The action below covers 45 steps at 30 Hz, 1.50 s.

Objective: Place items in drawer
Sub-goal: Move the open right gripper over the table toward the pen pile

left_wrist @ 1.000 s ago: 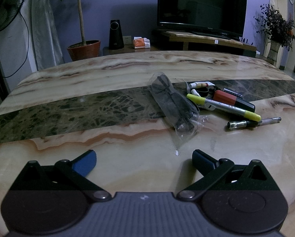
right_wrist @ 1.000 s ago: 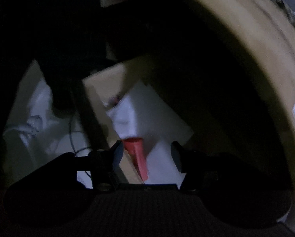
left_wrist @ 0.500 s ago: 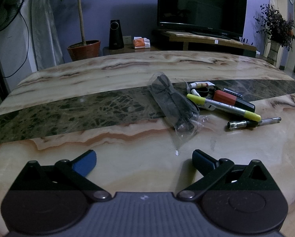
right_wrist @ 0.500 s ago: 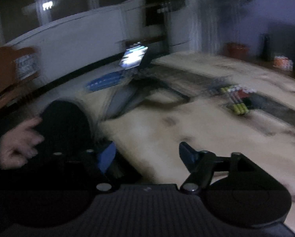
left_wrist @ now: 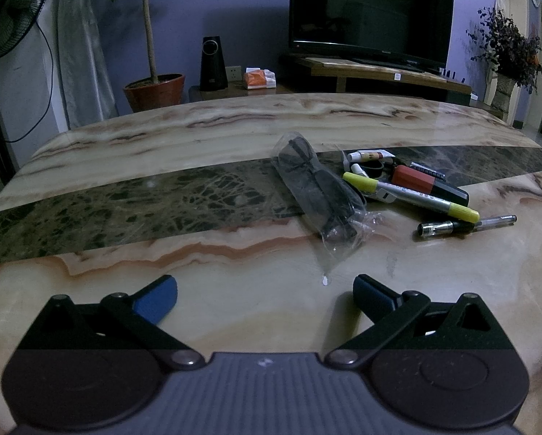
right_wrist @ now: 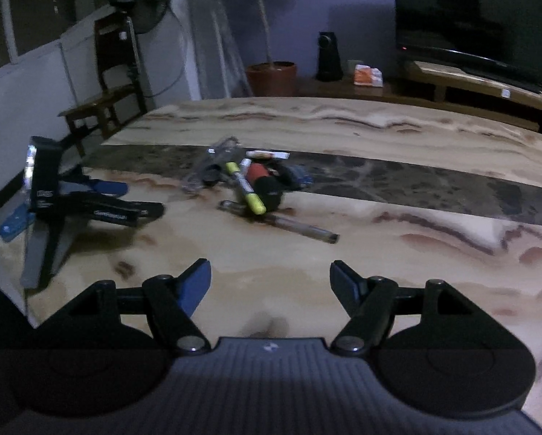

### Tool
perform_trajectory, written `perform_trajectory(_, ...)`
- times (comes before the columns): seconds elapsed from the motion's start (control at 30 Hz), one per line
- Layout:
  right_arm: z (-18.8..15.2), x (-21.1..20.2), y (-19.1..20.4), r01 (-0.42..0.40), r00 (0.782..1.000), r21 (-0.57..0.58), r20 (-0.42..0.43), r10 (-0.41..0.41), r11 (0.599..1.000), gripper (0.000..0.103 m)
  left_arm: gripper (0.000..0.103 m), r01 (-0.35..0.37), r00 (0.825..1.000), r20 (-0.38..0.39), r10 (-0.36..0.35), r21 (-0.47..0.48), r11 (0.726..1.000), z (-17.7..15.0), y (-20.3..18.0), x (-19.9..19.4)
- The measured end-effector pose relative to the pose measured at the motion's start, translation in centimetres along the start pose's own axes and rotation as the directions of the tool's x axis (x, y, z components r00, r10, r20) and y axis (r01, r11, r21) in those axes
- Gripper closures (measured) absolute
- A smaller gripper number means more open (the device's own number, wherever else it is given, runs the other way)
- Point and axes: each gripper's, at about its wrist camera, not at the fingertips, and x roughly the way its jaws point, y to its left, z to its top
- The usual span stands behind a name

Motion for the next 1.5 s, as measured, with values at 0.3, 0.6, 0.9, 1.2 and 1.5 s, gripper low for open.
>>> perform_trajectory(0.3,0.3,1.0,-2.9,0.132,0.989,0.0,-0.063,-0.132,0.991,0.029,0.0,0.0,1.0,0.0,0.0,0.0,1.0,0.0,0.0,0.0)
perform_trajectory(0.6,-0.4,2.9,-2.8,0.216,0.967,-0.009,-0.133,-0.215,0.976,0.012,0.0,0.0,1.0,0.0,0.0,0.0,1.0,0.0,0.0,0.0)
perform_trajectory(0.9,-1.0,5.1,-1.7,0.328,0.914,-0.069,-0.231,-0.335,0.942,0.012,0.0,0.0,1.0,0.0,0.0,0.0,1.0,0.0,0.0,0.0)
perform_trajectory(1.2,-0.9,5.5,-1.0,0.317,0.917,-0.045,-0.242,-0.319,0.947,0.007,0.0,0.0,1.0,0.0,0.0,0.0,1.0,0.0,0.0,0.0)
perform_trajectory(1.5,0.1,5.3,0.5,0.258,0.955,-0.02,-0.144,-0.258,0.966,0.007,0.0,0.0,1.0,0.0,0.0,0.0,1.0,0.0,0.0,0.0)
